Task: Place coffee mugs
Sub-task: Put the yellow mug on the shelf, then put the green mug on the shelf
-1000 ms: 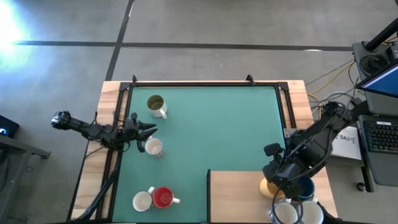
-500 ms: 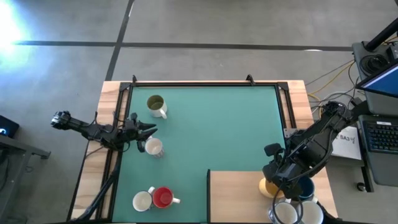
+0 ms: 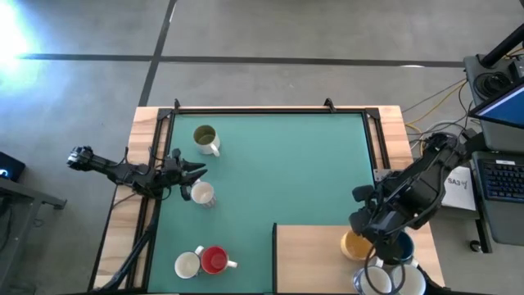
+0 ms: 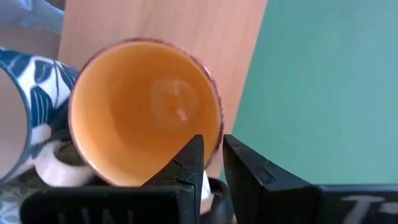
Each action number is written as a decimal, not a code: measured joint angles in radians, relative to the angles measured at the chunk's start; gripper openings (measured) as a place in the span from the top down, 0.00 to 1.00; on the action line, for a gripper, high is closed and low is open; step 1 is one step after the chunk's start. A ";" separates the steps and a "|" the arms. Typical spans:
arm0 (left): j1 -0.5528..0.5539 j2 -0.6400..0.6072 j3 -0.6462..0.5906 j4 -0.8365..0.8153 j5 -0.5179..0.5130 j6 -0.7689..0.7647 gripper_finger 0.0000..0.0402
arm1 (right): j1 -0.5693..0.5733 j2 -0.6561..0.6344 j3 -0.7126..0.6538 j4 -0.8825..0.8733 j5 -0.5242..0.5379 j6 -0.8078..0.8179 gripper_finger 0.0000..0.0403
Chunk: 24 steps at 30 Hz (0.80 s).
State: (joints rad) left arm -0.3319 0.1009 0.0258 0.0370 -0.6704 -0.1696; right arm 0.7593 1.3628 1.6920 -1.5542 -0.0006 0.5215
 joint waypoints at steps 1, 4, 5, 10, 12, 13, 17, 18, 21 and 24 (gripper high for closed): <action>0.000 0.000 0.000 0.000 0.000 0.000 0.78 | 0.000 0.000 0.006 -0.013 0.000 0.000 0.88; 0.000 0.000 0.000 0.000 0.000 0.000 0.78 | 0.000 -0.001 0.022 -0.017 0.000 0.000 0.88; 0.000 0.000 0.000 0.000 0.000 0.000 0.78 | 0.000 -0.001 0.030 -0.016 0.000 0.000 0.88; 0.000 0.000 0.000 0.000 0.000 0.000 0.78 | 0.000 -0.006 0.080 -0.017 0.001 -0.005 0.88; 0.000 0.000 0.000 0.000 0.000 0.000 0.78 | 0.000 -0.017 0.107 -0.016 0.001 -0.009 0.88; 0.000 0.000 0.000 0.000 0.000 0.000 0.78 | 0.000 -0.025 0.121 -0.017 0.001 -0.009 0.88; 0.000 0.000 0.000 0.000 0.000 0.000 0.78 | 0.000 -0.046 0.159 -0.004 0.080 -0.057 0.88; 0.000 0.000 0.000 0.000 0.000 0.000 0.78 | 0.000 -0.050 0.163 0.004 0.124 -0.069 0.88; 0.000 0.000 0.000 0.000 0.000 0.000 0.78 | -0.001 -0.055 0.165 0.033 0.239 -0.109 0.88; 0.000 0.000 0.000 0.000 0.000 0.000 0.78 | -0.001 -0.059 0.155 0.039 0.297 -0.153 0.88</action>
State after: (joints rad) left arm -0.3321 0.1007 0.0257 0.0368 -0.6704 -0.1696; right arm 0.7586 1.3037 1.8472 -1.5149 0.2965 0.3684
